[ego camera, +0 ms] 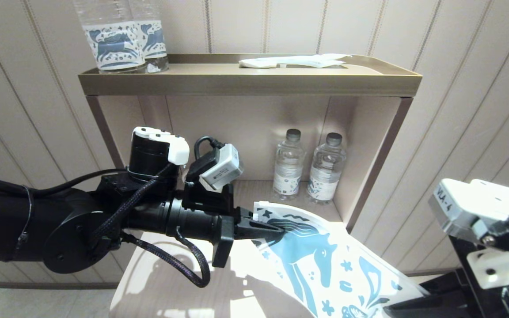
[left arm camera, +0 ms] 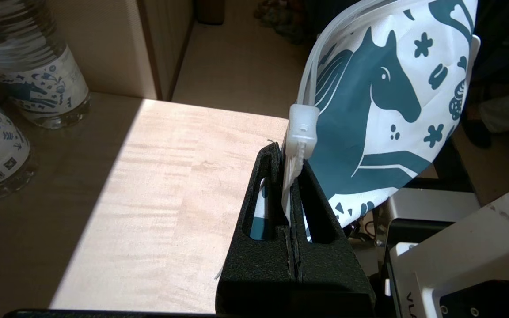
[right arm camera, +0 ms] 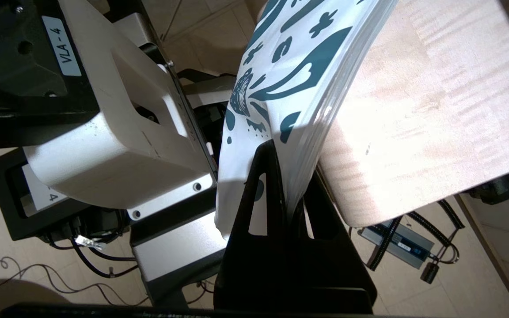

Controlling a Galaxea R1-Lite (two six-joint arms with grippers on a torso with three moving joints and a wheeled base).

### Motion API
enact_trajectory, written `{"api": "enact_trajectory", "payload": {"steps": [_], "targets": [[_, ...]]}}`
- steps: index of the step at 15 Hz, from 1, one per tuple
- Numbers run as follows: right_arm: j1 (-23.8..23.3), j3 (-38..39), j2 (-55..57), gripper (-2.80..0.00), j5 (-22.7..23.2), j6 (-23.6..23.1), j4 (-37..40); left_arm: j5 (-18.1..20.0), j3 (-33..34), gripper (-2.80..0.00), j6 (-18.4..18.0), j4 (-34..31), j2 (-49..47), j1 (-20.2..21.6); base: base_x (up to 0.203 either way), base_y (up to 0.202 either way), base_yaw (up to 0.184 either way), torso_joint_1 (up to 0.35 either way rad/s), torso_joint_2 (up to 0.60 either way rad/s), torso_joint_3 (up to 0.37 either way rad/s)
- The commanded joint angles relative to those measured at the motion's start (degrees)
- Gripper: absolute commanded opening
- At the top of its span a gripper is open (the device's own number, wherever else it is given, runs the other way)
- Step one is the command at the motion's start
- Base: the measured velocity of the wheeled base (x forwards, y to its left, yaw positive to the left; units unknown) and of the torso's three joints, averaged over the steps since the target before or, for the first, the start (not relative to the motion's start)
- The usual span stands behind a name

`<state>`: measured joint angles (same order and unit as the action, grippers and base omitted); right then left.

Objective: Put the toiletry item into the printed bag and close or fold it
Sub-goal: Hand it to the other hand

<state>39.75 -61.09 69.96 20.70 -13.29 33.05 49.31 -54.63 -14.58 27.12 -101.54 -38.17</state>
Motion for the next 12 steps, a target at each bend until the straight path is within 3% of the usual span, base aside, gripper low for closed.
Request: {"api": "enact_trajectory", "payload": {"steps": [1,6,7,12], "targets": [[-0.29,-0.22,-0.09,-2.80,-0.74,-1.29,1.56,-0.19,-0.22,-2.80,-0.10,0.22,-0.33,0.02,0.000,0.000,0.000,0.000,0.00,0.000],[0.07,2.42,1.77,-2.80,-2.44,-1.86,0.91,-0.88,-0.21,-2.80,-0.10,0.47,0.02,-0.06,0.000,0.000,0.000,0.000,0.00,0.000],[0.43,3.07,2.30,0.00,-4.03,-2.23,-1.20,-0.88,-0.13,-2.80,-0.10,0.47,0.18,-0.04,0.000,0.000,0.000,0.000,0.00,0.000],[0.59,2.64,5.17,0.00,-5.05,-2.01,-4.19,-0.88,0.05,-2.80,-0.10,0.47,0.37,-0.06,0.000,0.000,0.000,0.000,0.00,0.000]]}}
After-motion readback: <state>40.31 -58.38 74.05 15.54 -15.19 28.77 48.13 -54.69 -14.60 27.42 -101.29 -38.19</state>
